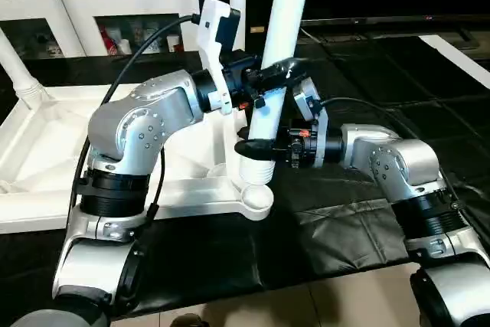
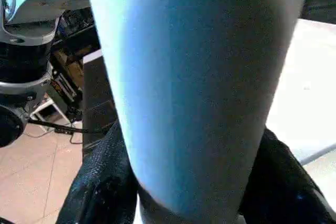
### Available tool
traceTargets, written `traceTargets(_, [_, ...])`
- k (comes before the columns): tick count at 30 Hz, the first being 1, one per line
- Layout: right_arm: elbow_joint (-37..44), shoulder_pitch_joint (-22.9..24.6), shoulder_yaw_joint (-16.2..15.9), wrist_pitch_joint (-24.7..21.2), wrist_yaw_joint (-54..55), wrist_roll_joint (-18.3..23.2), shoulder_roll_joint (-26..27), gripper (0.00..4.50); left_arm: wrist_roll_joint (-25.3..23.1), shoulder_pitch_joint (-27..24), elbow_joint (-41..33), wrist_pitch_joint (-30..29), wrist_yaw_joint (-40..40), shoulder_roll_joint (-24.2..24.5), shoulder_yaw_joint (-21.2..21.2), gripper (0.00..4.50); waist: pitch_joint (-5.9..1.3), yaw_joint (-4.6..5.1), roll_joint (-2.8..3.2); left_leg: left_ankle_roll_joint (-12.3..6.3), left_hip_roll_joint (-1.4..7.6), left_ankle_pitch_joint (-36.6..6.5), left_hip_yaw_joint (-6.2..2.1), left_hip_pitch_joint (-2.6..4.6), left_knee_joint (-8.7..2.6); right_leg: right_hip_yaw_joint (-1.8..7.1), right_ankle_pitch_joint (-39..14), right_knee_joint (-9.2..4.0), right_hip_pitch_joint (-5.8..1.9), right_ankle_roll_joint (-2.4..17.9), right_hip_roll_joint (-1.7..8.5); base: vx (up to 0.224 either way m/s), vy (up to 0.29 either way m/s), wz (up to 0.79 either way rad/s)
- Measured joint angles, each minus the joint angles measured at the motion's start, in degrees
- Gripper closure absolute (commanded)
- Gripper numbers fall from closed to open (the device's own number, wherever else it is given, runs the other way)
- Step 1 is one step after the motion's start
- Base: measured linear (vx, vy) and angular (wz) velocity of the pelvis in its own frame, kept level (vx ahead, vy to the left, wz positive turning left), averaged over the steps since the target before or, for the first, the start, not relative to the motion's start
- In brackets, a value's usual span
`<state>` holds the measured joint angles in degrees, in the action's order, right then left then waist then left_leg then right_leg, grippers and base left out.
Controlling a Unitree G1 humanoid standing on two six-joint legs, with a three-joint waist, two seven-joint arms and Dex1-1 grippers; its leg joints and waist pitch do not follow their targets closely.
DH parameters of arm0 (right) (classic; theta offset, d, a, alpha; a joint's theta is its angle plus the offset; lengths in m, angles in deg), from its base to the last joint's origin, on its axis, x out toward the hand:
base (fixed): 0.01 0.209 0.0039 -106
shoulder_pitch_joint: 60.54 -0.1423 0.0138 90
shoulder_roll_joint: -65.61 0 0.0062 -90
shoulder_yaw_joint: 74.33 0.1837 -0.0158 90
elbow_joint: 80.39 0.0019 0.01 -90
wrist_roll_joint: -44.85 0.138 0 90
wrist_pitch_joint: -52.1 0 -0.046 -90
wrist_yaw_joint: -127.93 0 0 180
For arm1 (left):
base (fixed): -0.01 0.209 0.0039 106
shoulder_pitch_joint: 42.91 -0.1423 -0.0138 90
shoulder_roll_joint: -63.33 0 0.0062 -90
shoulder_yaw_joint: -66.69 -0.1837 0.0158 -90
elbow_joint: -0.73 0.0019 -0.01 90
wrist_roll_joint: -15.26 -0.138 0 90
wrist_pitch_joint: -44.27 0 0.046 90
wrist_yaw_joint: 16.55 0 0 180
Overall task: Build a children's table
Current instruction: Pick table leg
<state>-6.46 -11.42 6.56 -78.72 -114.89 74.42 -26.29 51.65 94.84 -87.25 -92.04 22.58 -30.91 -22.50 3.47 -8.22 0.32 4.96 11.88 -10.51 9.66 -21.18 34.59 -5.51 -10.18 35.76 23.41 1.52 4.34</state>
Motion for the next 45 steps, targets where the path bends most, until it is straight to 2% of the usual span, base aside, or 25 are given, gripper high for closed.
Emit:
traceTargets(5, [0.2,0.0,0.1,0.4,-0.2,0.1,0.1,2.5,1.3,-0.1,0.0,-1.5,-0.7,-1.1,2.0,2.65,0.0,0.0,0.0,0.0,0.0,0.0,0.0,0.0,0.0,0.0,0.0,0.0,0.0,0.0,0.0,0.0,0.0,0.0])
traceTargets(6, [0.3,-0.1,0.2,0.4,-0.3,0.1,0.2,2.51,1.7,-0.1,0.0,-2.0,-1.0,-1.3,2.7,2.09,0.0,0.0,0.0,0.0,0.0,0.0,0.0,0.0,0.0,0.0,0.0,0.01,0.0,0.0,0.0,0.0,0.0,0.0])
traceTargets(11, [0.4,-0.1,0.8,1.1,-0.1,0.6,1.4,2.53,6.7,-0.3,-0.7,-3.0,-1.2,-4.0,5.2,1.78,0.0,-0.02,0.0,0.0,0.0,0.0,0.0,0.0,0.03,0.0,0.0,0.02,0.0,0.0,0.0,0.0,0.0,0.0])
traceTargets(12, [0.5,-0.1,1.0,1.0,0.1,0.7,1.4,2.53,7.4,-0.3,-0.8,-3.0,-1.6,-4.7,6.1,1.48,-0.01,0.0,-0.01,-0.01,0.0,0.0,0.0,-0.01,0.04,0.0,0.0,0.02,0.0,0.0,0.0,0.0,0.0,0.0])
traceTargets(22, [0.9,0.1,2.7,3.4,4.2,0.6,3.9,2.53,9.1,-0.7,-2.2,-1.1,-3.5,-7.8,8.8,1.49,0.0,0.01,0.0,0.0,0.0,0.0,-0.01,-0.01,0.06,0.0,0.0,0.02,-0.01,0.0,0.0,0.0,0.0,0.0])
traceTargets(26, [-2.5,0.1,4.8,3.9,9.2,-1.0,4.2,2.54,15.1,-0.5,-4.1,-0.8,-3.2,-8.4,12.5,1.49,-0.01,-0.06,-0.03,0.0,0.0,0.0,-0.01,-0.01,0.07,-0.01,0.0,0.02,-0.01,0.0,0.0,0.0,0.0,0.0])
traceTargets(28, [-4.6,0.7,5.4,4.5,11.2,-2.0,4.9,2.56,18.0,-0.1,-6.2,-1.3,-2.1,-7.7,13.2,1.49,-0.01,-0.06,-0.02,0.0,0.0,0.0,0.0,-0.02,0.06,-0.01,0.0,0.02,-0.01,0.0,0.0,0.0,0.0,0.0])
traceTargets(32, [-4.8,2.6,6.7,6.2,13.4,-2.2,5.7,2.57,18.6,-0.8,-7.3,-2.6,1.0,-4.0,13.0,1.49,-0.01,0.09,-0.02,0.0,0.01,0.0,0.0,0.02,0.03,0.0,0.0,0.03,0.0,0.0,-0.02,0.0,0.0,0.0])
traceTargets(36, [-3.3,5.7,8.3,7.7,17.2,-2.6,6.5,2.57,13.5,-4.1,-5.8,-2.1,5.1,3.3,10.0,1.49,-0.02,0.22,0.09,0.04,0.02,0.0,-0.02,0.11,-0.01,0.02,0.0,0.06,-0.02,0.0,-0.04,0.0,0.0,0.0])
traceTargets(41, [-0.1,8.7,8.7,9.8,21.4,-4.9,6.8,2.57,3.0,-8.0,-2.7,5.3,10.6,11.2,2.0,1.49,0.0,0.2,0.13,0.07,0.01,0.0,-0.09,0.12,-0.06,0.02,0.0,0.02,-0.03,0.0,-0.04,0.0,0.0,0.0])
traceTargets(42, [2.0,10.4,8.7,10.5,22.7,-5.7,6.7,2.57,0.2,-9.8,-2.1,7.9,12.2,13.4,0.0,1.49,-0.04,0.19,0.19,0.08,0.0,0.0,-0.11,0.17,-0.1,0.03,0.0,-0.01,-0.06,-0.1,-0.04,0.0,0.0,0.0])
traceTargets(45, [5.4,14.2,8.7,11.3,25.3,-7.3,6.4,2.57,-4.6,-14.0,-0.5,11.9,15.1,16.3,-2.9,1.49,-0.04,0.24,0.24,0.08,0.0,0.0,-0.12,0.13,-0.13,0.04,0.0,-0.05,-0.04,-0.1,-0.04,0.0,0.0,0.0])
